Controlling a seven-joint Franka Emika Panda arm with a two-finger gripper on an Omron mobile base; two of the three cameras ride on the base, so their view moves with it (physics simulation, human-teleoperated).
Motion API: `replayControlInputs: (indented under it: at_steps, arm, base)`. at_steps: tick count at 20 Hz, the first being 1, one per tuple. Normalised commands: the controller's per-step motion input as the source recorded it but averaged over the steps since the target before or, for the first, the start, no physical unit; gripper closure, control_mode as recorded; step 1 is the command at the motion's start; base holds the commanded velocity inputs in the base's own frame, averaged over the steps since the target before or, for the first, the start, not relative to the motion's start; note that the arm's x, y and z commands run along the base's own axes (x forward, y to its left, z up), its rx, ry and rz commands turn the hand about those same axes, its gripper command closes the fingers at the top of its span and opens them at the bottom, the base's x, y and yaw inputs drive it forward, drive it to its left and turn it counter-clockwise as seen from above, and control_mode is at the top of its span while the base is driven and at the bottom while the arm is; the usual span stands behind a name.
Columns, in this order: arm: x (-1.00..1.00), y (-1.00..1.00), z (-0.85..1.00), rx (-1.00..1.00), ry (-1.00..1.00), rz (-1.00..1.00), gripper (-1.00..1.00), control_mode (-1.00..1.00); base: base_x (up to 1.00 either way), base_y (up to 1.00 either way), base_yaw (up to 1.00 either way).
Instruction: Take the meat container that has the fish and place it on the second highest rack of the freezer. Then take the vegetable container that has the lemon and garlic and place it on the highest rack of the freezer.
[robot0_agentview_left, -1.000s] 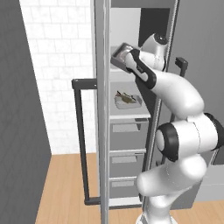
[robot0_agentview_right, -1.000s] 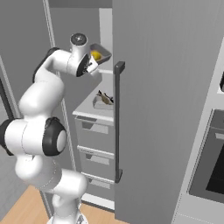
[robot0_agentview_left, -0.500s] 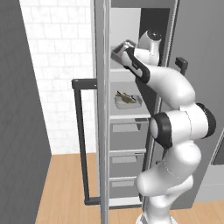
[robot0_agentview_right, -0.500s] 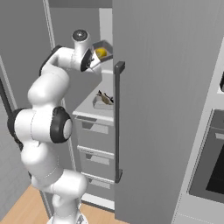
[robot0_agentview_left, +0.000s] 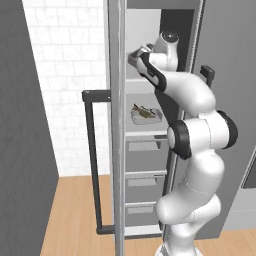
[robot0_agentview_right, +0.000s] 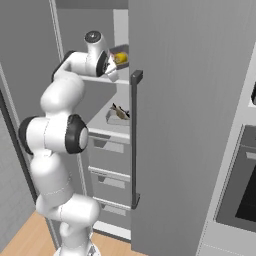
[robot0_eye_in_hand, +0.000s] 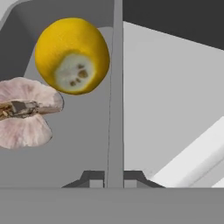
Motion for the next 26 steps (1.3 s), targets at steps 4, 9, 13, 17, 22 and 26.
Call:
replayControlInputs:
  at_steps: [4, 9, 13, 17, 22, 26]
  arm:
    - [0.28, -0.16, 0.0, 0.0, 0.04, -0.06, 1.0, -1.0]
    - [0.23, -0.12, 0.0, 0.0, 0.03, -0.03, -1.0, -1.0]
    - [0.01, -0.07, 0.0, 0.0, 0.0, 0.0, -1.0, -1.0]
    - [-0.05, -0.01, 0.0, -0.01, 0.0, 0.0, -1.0, -1.0]
    - [-0.31, 0.0, -0.08, -0.05, -0.07, 0.0, -1.0, -1.0]
    - [-0.83, 0.0, 0.0, -0.02, -0.03, 0.0, -1.0, -1.0]
  base:
    - [0.0, 0.0, 0.0]
    - [0.0, 0.0, 0.0]
    - [0.0, 0.0, 0.0]
    - [0.0, 0.0, 0.0]
    - [0.0, 0.0, 0.0]
    - [0.0, 0.0, 0.0]
